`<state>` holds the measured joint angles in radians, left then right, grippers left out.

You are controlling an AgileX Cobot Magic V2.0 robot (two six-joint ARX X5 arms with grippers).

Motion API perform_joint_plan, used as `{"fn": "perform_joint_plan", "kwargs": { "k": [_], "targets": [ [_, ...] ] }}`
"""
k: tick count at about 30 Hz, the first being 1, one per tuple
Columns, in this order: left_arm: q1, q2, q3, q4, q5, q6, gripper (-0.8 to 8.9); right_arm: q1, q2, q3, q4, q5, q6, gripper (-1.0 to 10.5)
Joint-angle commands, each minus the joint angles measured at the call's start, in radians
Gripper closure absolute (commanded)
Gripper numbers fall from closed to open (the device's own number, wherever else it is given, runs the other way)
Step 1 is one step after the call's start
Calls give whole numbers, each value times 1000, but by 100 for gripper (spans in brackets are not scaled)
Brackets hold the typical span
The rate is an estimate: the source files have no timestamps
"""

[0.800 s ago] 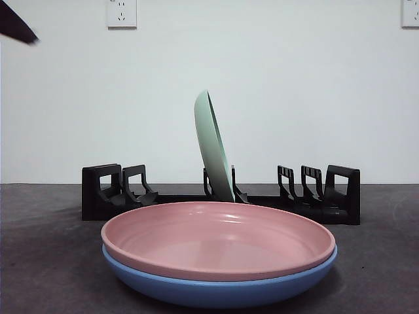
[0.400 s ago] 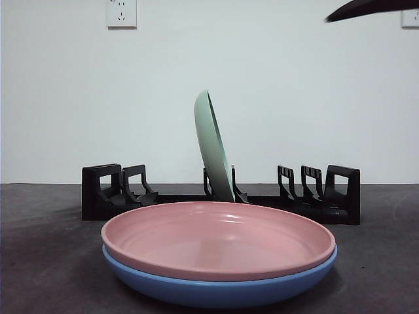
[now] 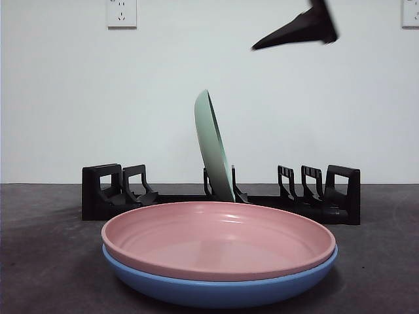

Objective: Place the plate

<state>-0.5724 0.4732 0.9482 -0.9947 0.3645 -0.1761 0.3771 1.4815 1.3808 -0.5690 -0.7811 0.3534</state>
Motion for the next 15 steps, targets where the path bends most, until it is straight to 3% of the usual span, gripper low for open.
{"fn": "perform_joint_plan", "kwargs": {
  "k": [1,15],
  "targets": [
    [-6,-3,34,-12,-2,-1,347,12,110,79,30,7,-25,527],
    [-6,-5,107,-70,-2,-27,349,27,348,152,219,5,-2,528]
  ]
}}
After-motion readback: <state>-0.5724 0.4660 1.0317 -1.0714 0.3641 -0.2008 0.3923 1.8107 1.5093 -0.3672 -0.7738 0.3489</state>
